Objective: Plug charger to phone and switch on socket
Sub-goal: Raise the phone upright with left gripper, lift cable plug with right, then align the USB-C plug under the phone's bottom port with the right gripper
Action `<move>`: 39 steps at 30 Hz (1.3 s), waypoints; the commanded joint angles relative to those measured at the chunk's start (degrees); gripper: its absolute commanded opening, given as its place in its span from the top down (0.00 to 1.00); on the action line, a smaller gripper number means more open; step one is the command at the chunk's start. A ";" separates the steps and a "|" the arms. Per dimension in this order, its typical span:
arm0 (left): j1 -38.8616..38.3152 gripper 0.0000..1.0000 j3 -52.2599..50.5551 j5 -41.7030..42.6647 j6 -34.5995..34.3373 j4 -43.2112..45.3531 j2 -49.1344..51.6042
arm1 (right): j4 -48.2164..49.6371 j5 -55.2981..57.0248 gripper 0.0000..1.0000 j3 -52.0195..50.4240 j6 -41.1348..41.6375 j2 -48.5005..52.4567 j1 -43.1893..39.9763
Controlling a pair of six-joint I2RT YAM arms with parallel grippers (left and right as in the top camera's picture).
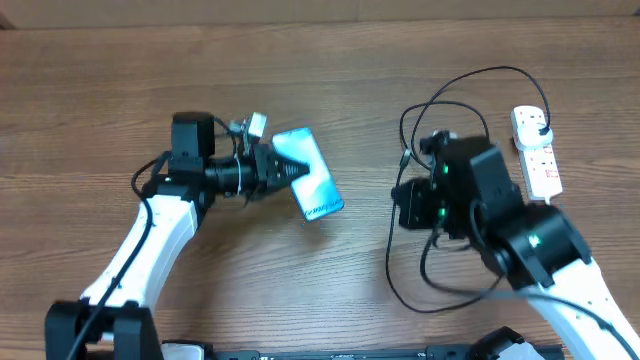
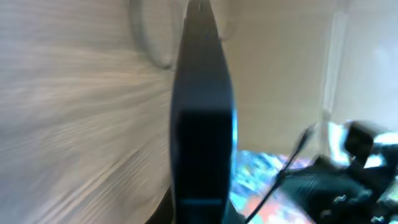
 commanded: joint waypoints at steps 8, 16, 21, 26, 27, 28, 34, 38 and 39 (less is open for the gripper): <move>0.20 0.96 1.20 26.51 -20.13 36.98 16.22 | 0.24 0.48 0.96 -4.02 -0.98 -1.44 19.82; 0.20 0.96 1.20 26.51 -29.62 52.57 17.16 | 0.15 8.09 0.96 -5.62 2.45 1.86 24.65; 0.20 0.96 1.20 26.51 -30.58 54.84 17.16 | 1.53 8.09 0.96 -5.62 2.10 6.84 24.65; 0.17 0.96 1.20 26.51 -28.85 54.82 17.16 | 3.15 7.26 0.96 -5.62 1.77 10.97 24.65; 0.17 0.96 1.20 26.51 -28.57 54.82 17.16 | 3.56 6.54 0.96 -5.62 1.53 11.41 24.65; 0.15 0.96 1.20 26.51 -28.02 54.82 17.16 | 3.98 6.10 0.96 -5.62 1.51 11.63 24.65; 0.11 0.96 1.20 26.49 -25.77 54.80 17.16 | 5.95 4.20 0.96 -5.60 0.00 11.63 24.65; -0.20 0.96 1.20 26.49 -24.83 54.80 17.16 | 6.12 4.20 0.96 -5.57 -0.17 11.63 24.65; -0.37 0.96 1.18 26.51 -24.20 54.77 17.16 | 6.10 4.13 0.96 -5.53 -0.48 11.63 24.65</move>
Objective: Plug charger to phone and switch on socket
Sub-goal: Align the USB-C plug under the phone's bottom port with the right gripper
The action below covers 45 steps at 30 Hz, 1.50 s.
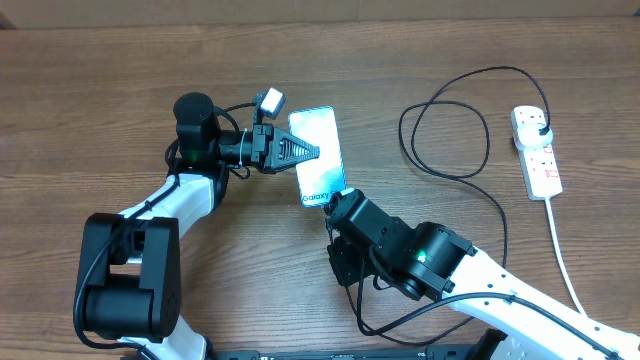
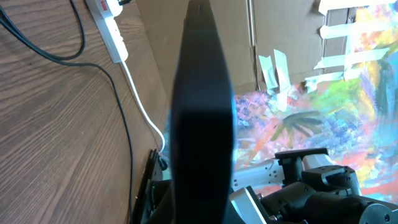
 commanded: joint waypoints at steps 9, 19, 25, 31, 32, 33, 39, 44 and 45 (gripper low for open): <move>-1.29 0.96 0.90 1.55 7.19 0.46 -0.37 | 0.33 0.70 0.96 1.40 -2.19 -0.33 0.28; -1.29 0.96 0.90 1.53 9.29 0.39 -0.35 | -0.74 0.70 0.96 3.30 -2.21 -0.33 0.28; -1.29 0.96 0.90 1.53 9.27 0.20 -0.35 | -0.74 1.33 0.96 3.50 -2.19 -0.33 0.28; -1.29 0.96 0.90 1.53 9.27 0.20 -0.35 | -0.72 1.70 0.96 3.50 -2.16 -0.33 0.26; -1.29 0.96 0.90 1.53 9.27 0.20 -0.35 | -0.74 1.95 0.96 3.50 -2.16 -0.33 0.26; -1.29 0.96 0.90 1.53 9.27 0.20 -0.35 | -0.70 2.25 0.96 3.50 -2.19 -0.33 0.26; -1.29 0.96 0.90 1.55 9.27 0.20 -0.35 | -0.66 3.50 0.96 3.50 -2.16 -0.33 0.26; -1.29 0.96 0.90 1.53 9.27 0.20 -0.35 | -0.28 4.76 0.96 3.50 -2.16 -0.33 0.26; -1.29 0.96 0.90 1.55 9.27 0.20 -0.35 | -0.24 4.79 0.96 3.50 -2.16 -0.33 0.26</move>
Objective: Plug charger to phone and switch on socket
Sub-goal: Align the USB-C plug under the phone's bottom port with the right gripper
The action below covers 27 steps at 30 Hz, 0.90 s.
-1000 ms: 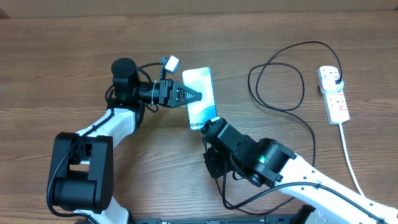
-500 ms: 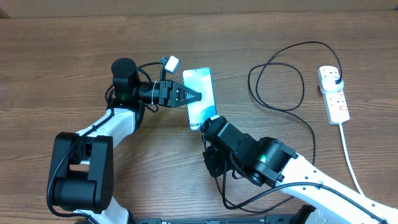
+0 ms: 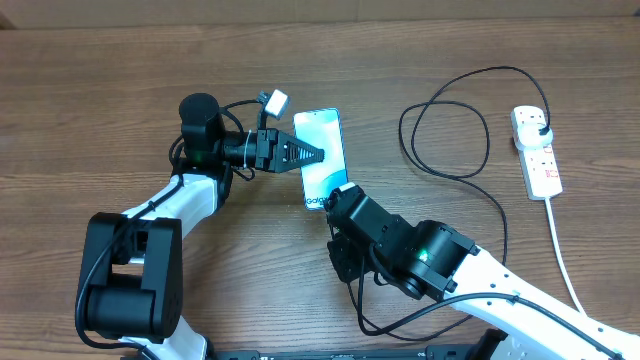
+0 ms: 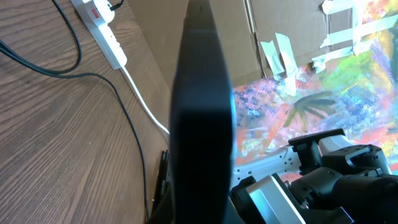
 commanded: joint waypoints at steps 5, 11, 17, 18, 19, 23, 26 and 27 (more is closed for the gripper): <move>-0.17 0.96 0.90 1.36 1.70 0.26 -0.35 | 0.96 1.44 0.96 1.79 -0.44 -0.33 0.26; -0.17 0.96 0.90 1.36 1.70 0.26 -0.35 | 1.88 1.42 0.96 1.79 -0.44 -0.33 0.26; -0.17 0.96 0.90 1.36 1.70 0.26 -0.35 | 2.45 1.38 0.96 1.79 -0.44 -0.33 0.26; -0.17 0.96 0.90 1.38 1.73 0.26 -0.35 | 2.45 1.38 0.96 1.79 -0.44 -0.33 0.26; -0.17 0.96 0.90 1.38 1.73 0.26 -0.35 | 2.40 1.29 0.96 1.79 -0.44 -0.33 0.28; -0.17 0.96 0.90 1.38 1.75 0.26 -0.35 | 2.10 0.96 0.96 1.79 -0.46 -0.33 0.28; -0.17 0.96 0.90 1.38 2.01 0.26 -0.35 | 1.84 0.98 0.96 1.79 -0.48 -0.33 0.28; -0.17 0.96 0.90 1.38 2.16 0.26 -0.35 | 1.84 0.98 0.96 1.79 -0.48 -0.33 0.28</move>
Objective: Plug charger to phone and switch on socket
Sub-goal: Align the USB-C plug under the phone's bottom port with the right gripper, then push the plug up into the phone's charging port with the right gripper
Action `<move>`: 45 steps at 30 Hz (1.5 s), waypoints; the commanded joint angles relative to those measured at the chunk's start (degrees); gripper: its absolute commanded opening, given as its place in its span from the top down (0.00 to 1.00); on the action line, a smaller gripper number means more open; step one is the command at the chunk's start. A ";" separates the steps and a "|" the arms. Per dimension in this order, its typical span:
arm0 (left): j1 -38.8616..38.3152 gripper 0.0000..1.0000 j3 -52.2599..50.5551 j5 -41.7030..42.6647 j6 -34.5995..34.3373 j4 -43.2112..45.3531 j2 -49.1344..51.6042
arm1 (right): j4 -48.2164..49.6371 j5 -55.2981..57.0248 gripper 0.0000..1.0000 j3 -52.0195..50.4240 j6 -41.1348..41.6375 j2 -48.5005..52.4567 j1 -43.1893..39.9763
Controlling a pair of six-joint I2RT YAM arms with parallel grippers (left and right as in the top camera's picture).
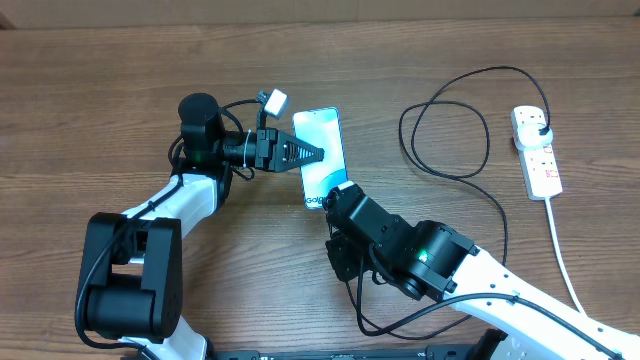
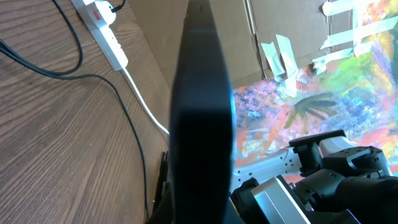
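The phone (image 1: 322,145), screen up with a pale blue display, is held off the table, and my left gripper (image 1: 310,155) is shut on its left long edge. In the left wrist view the phone (image 2: 202,112) shows edge-on as a dark slab. My right gripper (image 1: 340,197) sits at the phone's lower end, its fingers hidden under the wrist. The charger's connector is hidden there too. A black cable (image 1: 470,80) loops to the white power strip (image 1: 537,160) at the right, where the charger plug (image 1: 535,122) sits. The strip (image 2: 102,25) also shows far off in the left wrist view.
More of the black cable (image 1: 365,315) trails under my right arm near the front edge. The strip's white lead (image 1: 565,255) runs down the right side. Cardboard and a painted sheet (image 2: 311,99) stand beyond the table.
My right wrist has edged slightly closer to the phone's lower end, covering more of the lettering there. The left gripper and the phone have stayed still.
First my left gripper held the phone tilted near the table's middle while my right gripper was by the cable loop at the right. Then the phone was held straighter and my right arm had come across below its lower end. Now it is against that end.
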 commanded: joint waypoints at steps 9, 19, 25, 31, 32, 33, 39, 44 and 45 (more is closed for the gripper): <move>-0.15 0.96 0.90 1.60 2.67 0.26 -0.35 | -0.09 0.98 0.96 1.79 -0.50 -0.33 0.26; -0.17 0.96 0.90 1.60 2.75 0.24 -0.35 | -0.44 1.07 0.96 1.79 -1.55 -0.33 0.24; -0.17 0.96 0.90 1.62 2.73 0.09 -0.35 | 0.26 1.57 0.96 1.79 -1.57 -0.33 0.24; -0.17 0.96 0.90 1.62 2.73 0.02 -0.35 | 1.68 2.08 0.96 1.79 -1.75 -0.33 0.24; -0.17 0.96 0.90 1.62 2.73 0.02 -0.35 | 1.92 2.60 0.96 1.79 -1.75 -0.33 0.24; -0.17 0.96 0.90 1.62 2.73 0.04 -0.35 | 2.08 3.23 0.96 1.79 -1.75 -0.33 0.24; -0.46 0.96 0.83 1.62 2.75 0.02 -0.35 | 2.89 9.53 0.96 1.79 -1.73 -0.33 0.24; -0.52 0.96 0.83 1.62 2.75 0.04 -0.35 | 3.61 8.44 0.81 1.79 -1.49 -0.33 0.26; -0.52 0.96 0.83 1.62 2.78 0.04 -0.35 | 3.54 7.85 0.77 1.79 -1.49 -0.33 0.26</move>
